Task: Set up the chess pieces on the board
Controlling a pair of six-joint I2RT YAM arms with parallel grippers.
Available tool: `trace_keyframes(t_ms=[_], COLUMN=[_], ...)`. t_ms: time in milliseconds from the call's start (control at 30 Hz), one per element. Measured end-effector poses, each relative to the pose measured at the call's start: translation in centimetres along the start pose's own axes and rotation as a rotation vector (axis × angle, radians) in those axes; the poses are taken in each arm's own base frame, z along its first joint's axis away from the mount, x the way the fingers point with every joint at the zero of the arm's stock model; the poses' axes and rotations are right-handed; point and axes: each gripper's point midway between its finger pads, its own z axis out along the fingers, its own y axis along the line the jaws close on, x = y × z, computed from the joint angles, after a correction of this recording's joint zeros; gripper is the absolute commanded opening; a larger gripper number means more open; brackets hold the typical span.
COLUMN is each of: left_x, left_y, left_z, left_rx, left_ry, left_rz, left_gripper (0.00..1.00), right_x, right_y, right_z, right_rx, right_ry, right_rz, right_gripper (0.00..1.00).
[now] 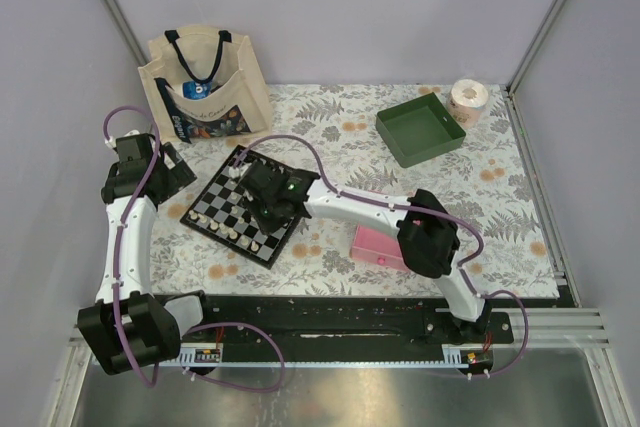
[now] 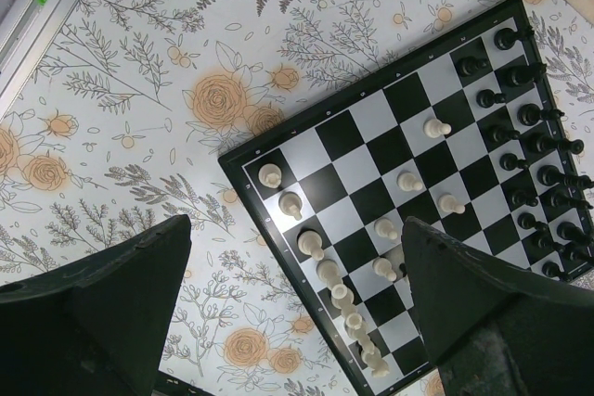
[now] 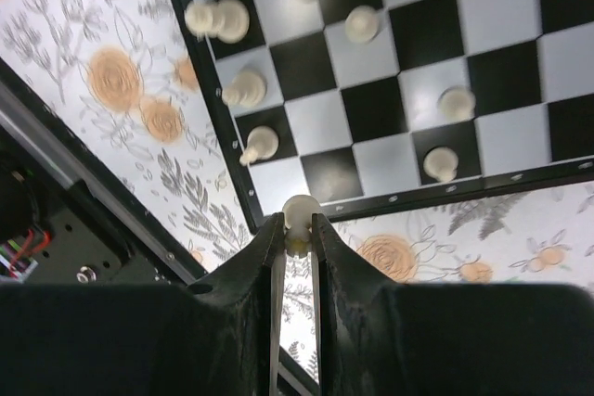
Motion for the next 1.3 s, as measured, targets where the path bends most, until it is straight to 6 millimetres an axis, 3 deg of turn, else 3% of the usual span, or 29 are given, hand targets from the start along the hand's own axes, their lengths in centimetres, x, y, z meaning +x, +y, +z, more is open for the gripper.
trace_keyframes(t_ms=[100,367,833,1300], left_x=[0.0,0.1,0.2,0.2], left_y=[0.0,0.0,0.1,0.1], left_z=[0.0,0.2,0.3,0.3], left_rx=[0.0,-0.004,-0.006,-0.007], left_ry=[0.0,0.007,0.01,0.01], left_rz=[0.0,0.001,0.004,0.005], left_gripper=[0.99,0.99,0.99,0.99], right_x=[2.4,3.6,5.6,5.5], right_y=[1.0,3.1,2.3,2.2], right_z=[0.7,1.0,3.5,4.8], right_rx=[-0.005,-0.031,0.001,0.014], right_ry=[0.053,0.071,0.13,0.134], right_rz=[-0.025,-0.058,-0.048,-0.044], right_gripper=[0.08,0.09,0.09,0.16])
